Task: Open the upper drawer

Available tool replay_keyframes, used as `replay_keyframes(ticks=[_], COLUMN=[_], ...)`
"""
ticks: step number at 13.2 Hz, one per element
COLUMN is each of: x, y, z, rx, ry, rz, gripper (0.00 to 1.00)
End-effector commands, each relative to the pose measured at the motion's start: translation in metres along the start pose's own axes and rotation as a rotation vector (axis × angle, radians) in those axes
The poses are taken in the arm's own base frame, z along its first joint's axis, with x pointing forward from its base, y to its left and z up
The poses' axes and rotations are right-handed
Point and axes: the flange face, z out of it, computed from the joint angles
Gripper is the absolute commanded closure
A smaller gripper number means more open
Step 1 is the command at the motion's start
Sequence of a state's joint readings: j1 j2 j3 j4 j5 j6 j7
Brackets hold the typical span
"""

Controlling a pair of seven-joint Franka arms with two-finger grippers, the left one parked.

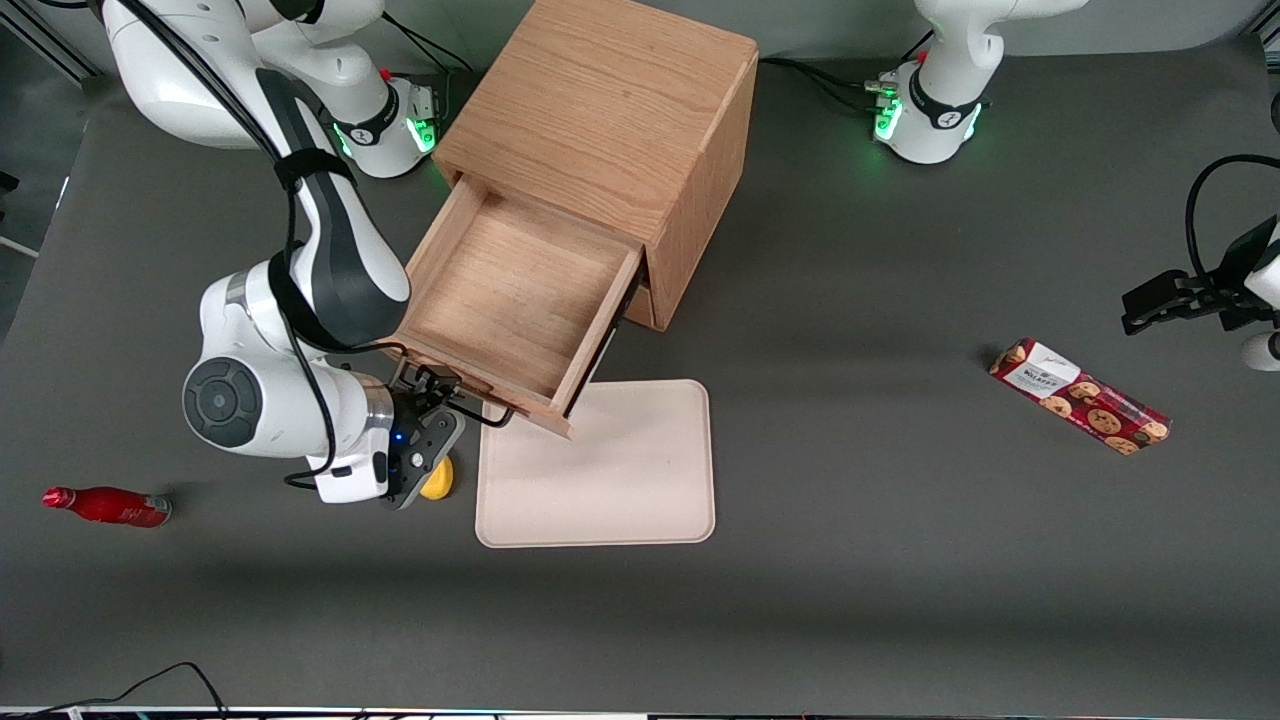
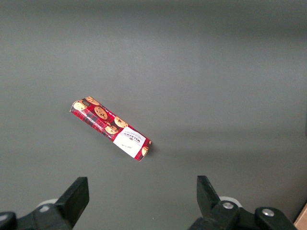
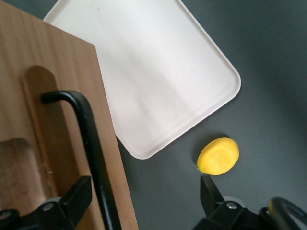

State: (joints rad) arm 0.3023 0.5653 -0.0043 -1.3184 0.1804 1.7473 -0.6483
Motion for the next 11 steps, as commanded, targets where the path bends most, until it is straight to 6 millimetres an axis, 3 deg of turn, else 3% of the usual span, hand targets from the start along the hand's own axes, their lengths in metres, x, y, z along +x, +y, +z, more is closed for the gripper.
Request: replay_keyframes(ticks=[1, 3, 5, 6, 8, 11], x=[-0.003, -0.008, -0.017, -0.025, -0.061, -0.107], y=[-0.011, -0.013, -0.02, -0.029, -0.036, -0.046], z=[-0.026, -0.04, -0.076, -0.105, -0.163, -0.201], rx=[-0.003, -0.011, -0.041, -0.067, -0.108, -0.097], ry=[0.007, 0.012, 0.055, 0.089, 0.129, 0.091], rz=[-0.012, -0.015, -0.022, -0.023, 0.016, 0.233], gripper=[0.0, 0.0, 0.0, 0.0, 0.0, 0.0])
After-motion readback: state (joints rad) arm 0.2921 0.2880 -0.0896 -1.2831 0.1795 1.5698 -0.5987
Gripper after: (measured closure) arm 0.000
